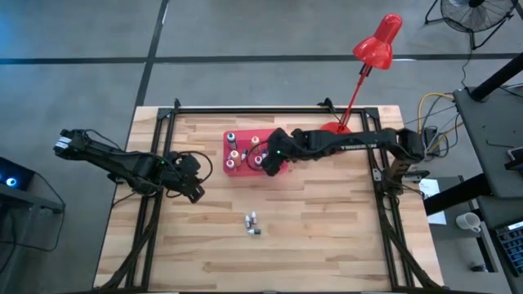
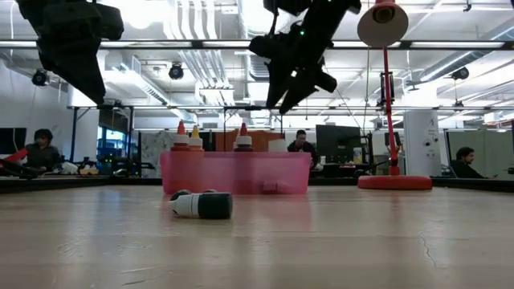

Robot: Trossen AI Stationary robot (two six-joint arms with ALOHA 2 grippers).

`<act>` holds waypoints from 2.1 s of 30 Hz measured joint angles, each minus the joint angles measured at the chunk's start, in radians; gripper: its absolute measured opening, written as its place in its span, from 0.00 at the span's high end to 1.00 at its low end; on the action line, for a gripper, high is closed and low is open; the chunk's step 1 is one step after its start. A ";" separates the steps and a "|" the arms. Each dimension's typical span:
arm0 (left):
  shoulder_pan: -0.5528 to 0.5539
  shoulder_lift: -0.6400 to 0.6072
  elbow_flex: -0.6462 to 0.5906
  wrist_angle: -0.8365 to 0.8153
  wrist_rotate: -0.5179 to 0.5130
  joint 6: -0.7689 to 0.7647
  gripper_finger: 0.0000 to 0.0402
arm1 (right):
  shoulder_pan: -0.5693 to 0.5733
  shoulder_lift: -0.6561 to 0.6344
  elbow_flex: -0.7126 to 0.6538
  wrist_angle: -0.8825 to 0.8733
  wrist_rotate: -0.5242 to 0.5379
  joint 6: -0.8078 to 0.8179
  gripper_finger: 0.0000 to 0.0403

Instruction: Pick & Place food coloring

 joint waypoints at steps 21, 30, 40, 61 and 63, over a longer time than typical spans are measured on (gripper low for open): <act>0.000 0.000 0.000 0.000 0.000 0.055 0.70 | 0.361 0.213 0.009 0.324 -0.273 -0.329 0.46; 0.000 0.001 0.000 0.000 0.000 0.054 0.70 | 0.436 0.361 0.085 0.333 -0.271 -0.250 0.46; 0.000 0.001 0.000 -0.001 0.003 0.054 0.70 | 0.441 0.439 0.108 0.319 -0.213 -0.160 0.52; 0.000 0.001 0.000 -0.001 0.004 0.052 0.70 | 0.435 0.359 0.104 0.237 -0.098 0.054 0.89; 0.000 0.001 0.000 -0.001 0.004 0.050 0.70 | 0.433 0.306 0.105 0.163 0.062 0.118 0.90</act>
